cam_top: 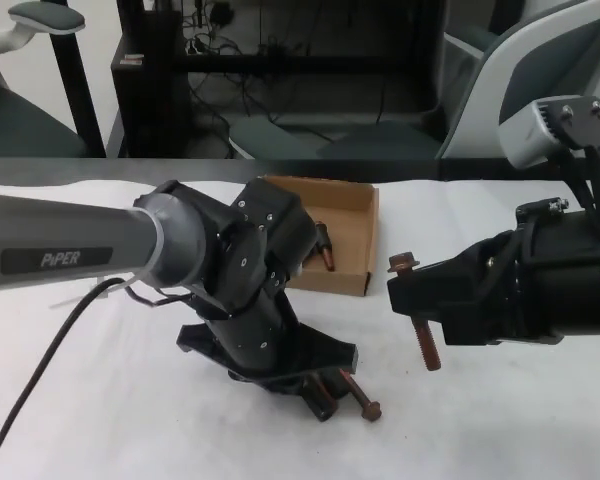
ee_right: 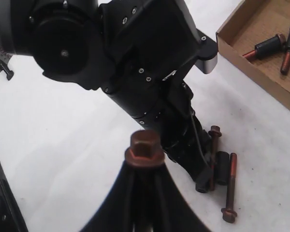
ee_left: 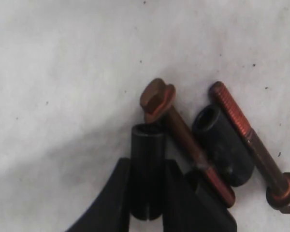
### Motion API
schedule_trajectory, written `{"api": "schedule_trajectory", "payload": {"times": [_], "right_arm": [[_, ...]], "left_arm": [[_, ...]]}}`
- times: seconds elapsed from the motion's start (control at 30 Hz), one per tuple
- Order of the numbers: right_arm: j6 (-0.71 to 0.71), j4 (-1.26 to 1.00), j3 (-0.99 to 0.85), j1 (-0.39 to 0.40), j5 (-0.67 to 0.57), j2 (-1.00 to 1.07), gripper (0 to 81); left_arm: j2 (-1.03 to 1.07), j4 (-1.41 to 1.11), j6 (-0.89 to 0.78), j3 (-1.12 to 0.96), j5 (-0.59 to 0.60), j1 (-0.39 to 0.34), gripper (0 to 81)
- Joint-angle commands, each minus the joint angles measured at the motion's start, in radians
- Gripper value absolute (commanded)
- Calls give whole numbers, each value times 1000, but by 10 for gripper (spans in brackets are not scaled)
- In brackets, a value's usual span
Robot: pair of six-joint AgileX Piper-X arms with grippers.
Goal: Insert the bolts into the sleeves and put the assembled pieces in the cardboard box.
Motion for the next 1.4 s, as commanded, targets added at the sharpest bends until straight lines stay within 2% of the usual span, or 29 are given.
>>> {"api": "schedule_trajectory", "payload": {"times": [0.0,0.13,0.3,0.53,0.73,0.93,1.23,1.37], "right_arm": [[-8,-12,2,1,-12,-9,6],[-8,-12,2,1,-12,-9,6],[-8,-12,2,1,-12,-9,6],[15,-12,2,1,-12,-9,6],[108,-53,2,1,-6,-9,6],[272,-225,2,1,-5,40,6],[494,-513,2,1,-11,174,6],[542,-588,2,1,-11,214,6]], "left_arm": [[10,7,17,-7,-14,-5,17],[-22,23,19,-4,-58,-5,17],[-104,49,106,-2,-112,-5,17],[-290,-43,131,138,-99,-5,17],[-550,-248,122,398,7,-5,17],[-769,-458,108,566,195,-5,17],[-878,-569,112,648,329,0,17],[-878,-655,112,648,381,43,17]]}}
